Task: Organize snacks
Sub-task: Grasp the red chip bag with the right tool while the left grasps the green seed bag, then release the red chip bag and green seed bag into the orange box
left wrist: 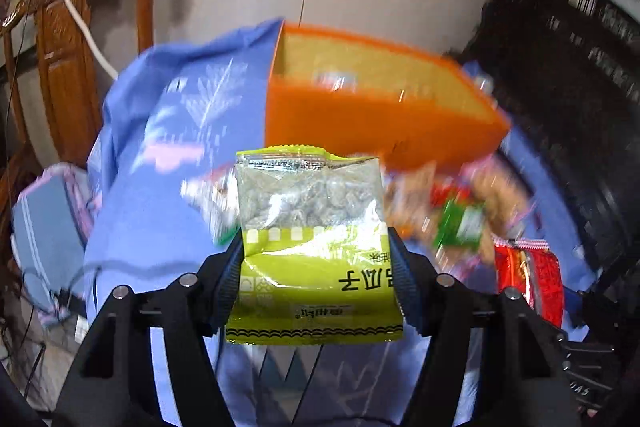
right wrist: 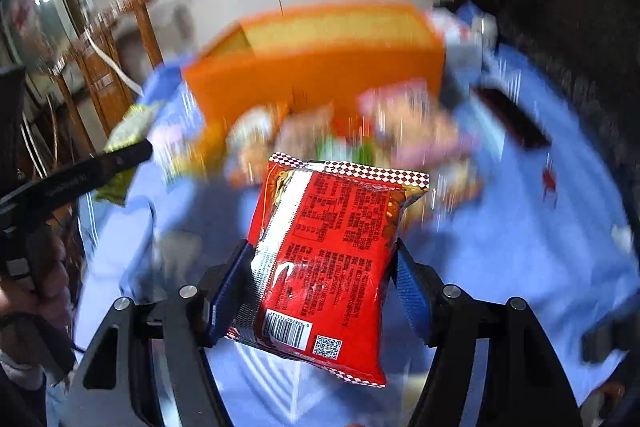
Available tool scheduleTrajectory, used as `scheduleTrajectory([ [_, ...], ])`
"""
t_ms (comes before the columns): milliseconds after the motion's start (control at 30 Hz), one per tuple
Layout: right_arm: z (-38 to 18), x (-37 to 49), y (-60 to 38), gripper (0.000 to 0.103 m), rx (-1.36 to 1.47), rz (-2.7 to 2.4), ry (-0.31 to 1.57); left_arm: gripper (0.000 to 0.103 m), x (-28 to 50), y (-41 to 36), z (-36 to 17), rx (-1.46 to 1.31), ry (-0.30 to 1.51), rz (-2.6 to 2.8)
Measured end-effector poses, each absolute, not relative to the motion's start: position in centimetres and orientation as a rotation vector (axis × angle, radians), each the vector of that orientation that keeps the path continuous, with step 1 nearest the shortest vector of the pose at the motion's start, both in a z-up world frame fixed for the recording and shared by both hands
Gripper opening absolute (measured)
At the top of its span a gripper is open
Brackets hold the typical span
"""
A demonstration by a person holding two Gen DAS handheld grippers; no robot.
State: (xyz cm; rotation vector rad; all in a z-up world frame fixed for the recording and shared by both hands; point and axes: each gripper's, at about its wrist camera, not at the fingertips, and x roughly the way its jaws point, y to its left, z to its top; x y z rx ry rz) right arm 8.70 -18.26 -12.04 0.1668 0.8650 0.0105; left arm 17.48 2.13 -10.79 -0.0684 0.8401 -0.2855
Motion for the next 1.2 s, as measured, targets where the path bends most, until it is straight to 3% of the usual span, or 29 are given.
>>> scheduleTrajectory([
  [200,-5.7,15.7,-21.3,0.07,0.132,-0.01,0.687,0.065,23.7,0.3,-5.2,-0.065,0.745,-0.304],
  [433,-2.7,26.3,-24.4,0.07,0.166,-0.018,0.676,0.065,33.0,-3.7,-1.1,-0.024,0.713,-0.295],
  [533,-1.9,29.7,-24.4,0.075,0.123,-0.019,0.696,0.087,36.1,-4.9,-0.2,-0.013,0.714,-0.235],
  [567,-1.5,30.0,-24.6,0.086,0.107,-0.032,0.695,0.093,36.5,-4.8,0.1,-0.024,0.72,-0.216],
  [600,-1.3,29.6,-24.8,0.095,0.114,-0.038,0.684,0.094,36.3,-4.6,0.5,-0.043,0.717,-0.214],
  [700,-0.1,26.6,-25.9,0.099,0.167,0.017,0.597,0.099,33.1,-3.1,1.3,-0.105,0.625,-0.238],
  [933,-4.3,18.2,-27.8,0.1,0.267,0.093,0.431,0.099,25.8,-0.3,-3.5,-0.19,0.627,-0.227],
  [1067,-8.3,17.4,-27.5,0.1,0.133,0.008,0.666,0.099,22.9,-0.3,-8.1,-0.183,0.753,-0.214],
  [1200,-11.2,18.1,-27.5,0.099,0.096,0.011,0.784,0.099,19.9,-0.6,-11.5,-0.138,0.79,-0.215],
])
